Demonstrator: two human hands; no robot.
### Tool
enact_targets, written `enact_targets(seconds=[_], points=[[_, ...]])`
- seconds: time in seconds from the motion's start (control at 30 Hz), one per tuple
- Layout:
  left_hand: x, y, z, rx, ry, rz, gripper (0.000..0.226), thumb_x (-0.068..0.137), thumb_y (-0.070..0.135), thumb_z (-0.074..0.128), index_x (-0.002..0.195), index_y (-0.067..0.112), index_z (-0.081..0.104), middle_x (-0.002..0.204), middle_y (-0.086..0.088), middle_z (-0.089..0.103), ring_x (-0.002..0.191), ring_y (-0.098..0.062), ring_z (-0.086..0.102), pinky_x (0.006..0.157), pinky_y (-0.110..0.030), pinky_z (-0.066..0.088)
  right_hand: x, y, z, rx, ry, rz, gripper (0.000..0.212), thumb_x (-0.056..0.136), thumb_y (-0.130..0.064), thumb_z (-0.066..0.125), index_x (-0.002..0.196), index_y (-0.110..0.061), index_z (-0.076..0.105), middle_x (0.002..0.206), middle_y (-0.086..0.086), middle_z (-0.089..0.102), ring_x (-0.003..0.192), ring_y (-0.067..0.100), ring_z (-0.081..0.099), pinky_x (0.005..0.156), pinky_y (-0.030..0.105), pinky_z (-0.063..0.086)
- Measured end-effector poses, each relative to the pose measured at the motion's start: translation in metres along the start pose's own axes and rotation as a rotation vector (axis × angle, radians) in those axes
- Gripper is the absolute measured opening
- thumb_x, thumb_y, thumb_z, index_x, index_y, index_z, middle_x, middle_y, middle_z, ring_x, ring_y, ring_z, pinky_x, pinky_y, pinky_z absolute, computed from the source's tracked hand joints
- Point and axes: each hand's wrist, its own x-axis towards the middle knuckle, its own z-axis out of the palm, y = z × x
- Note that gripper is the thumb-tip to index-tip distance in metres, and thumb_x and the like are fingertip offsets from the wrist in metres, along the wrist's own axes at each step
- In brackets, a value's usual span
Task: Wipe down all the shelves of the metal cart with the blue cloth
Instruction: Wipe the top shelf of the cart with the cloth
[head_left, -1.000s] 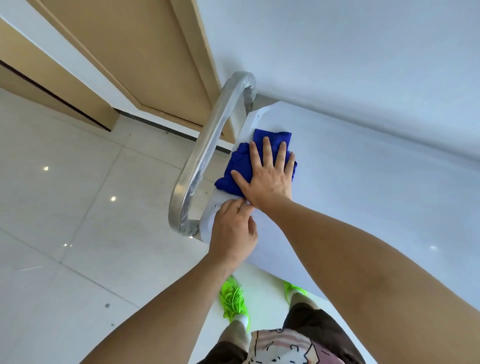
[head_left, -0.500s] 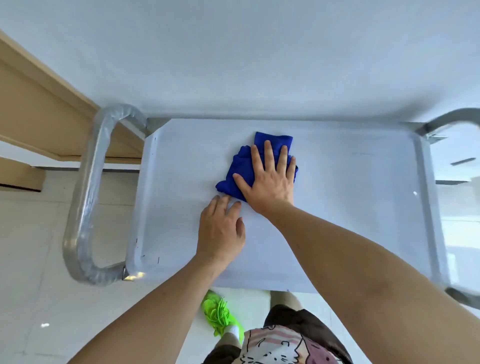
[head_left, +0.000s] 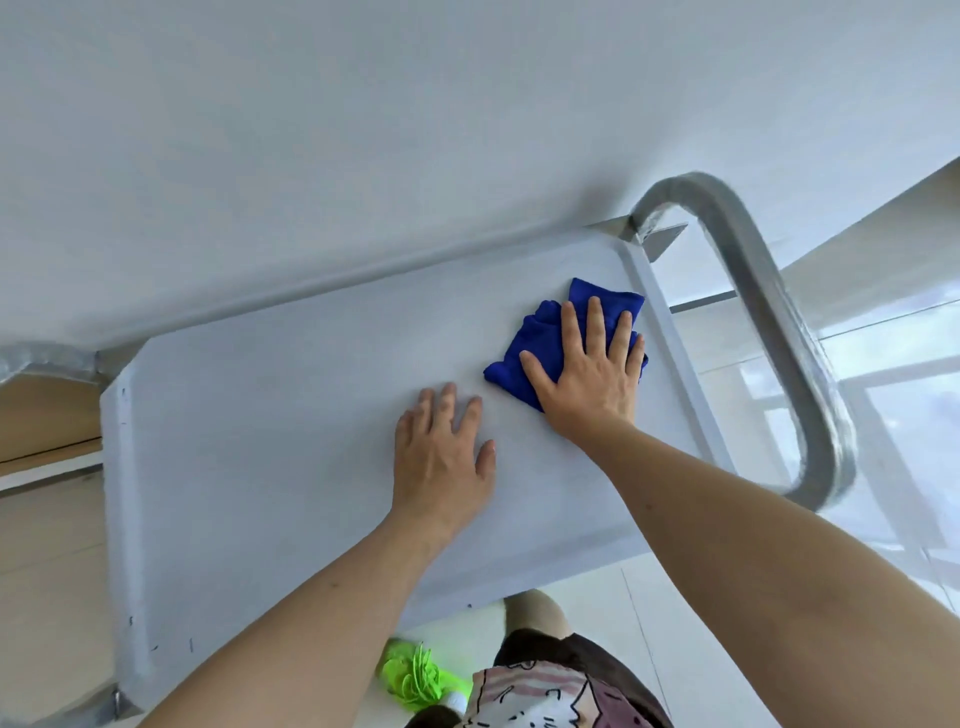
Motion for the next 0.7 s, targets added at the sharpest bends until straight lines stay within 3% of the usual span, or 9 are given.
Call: enact_targets(seconds=[0.17,0.43,0.7], points=[[0.003,-0.002,0.003,0.025,0.127,0.018,0.049,0.092,0.042,0.055,0.136,0.019,0.056,0.147,-0.013,0.049,0.136,-0.037,0.044,0.104,-0.052,0.039,0.023,0.023,-0.007,-0.007,0.02,0.05,0.086,0.089,-0.08,0.024,0.159,-0.032,0.012,0.169,0.002,0.005,0.153,0.035,-0.009,0.122,0.053,-0.006],[0.002,-0.016,0.005,0.039,0.115,0.045,0.056,0.095,0.053,0.039,0.144,0.028,0.047,0.155,-0.002,0.039,0.142,-0.033,0.034,0.11,-0.056,0.032,0.069,0.014,-0.017,-0.039,0.029,0.07,0.088,0.087,-0.082,0.018,0.159,-0.032,0.013,0.169,0.003,0.009,0.152,0.038,-0.007,0.121,0.055,-0.006],[0.003,-0.019,0.01,-0.074,0.082,0.0,0.057,0.096,0.061,0.028,0.147,0.038,0.038,0.16,0.008,0.028,0.149,-0.025,0.022,0.118,-0.051,0.019,0.086,-0.026,-0.014,0.014,-0.009,0.096,0.09,0.085,-0.084,0.016,0.159,-0.032,0.01,0.169,0.002,0.005,0.152,0.04,-0.011,0.121,0.057,-0.006]])
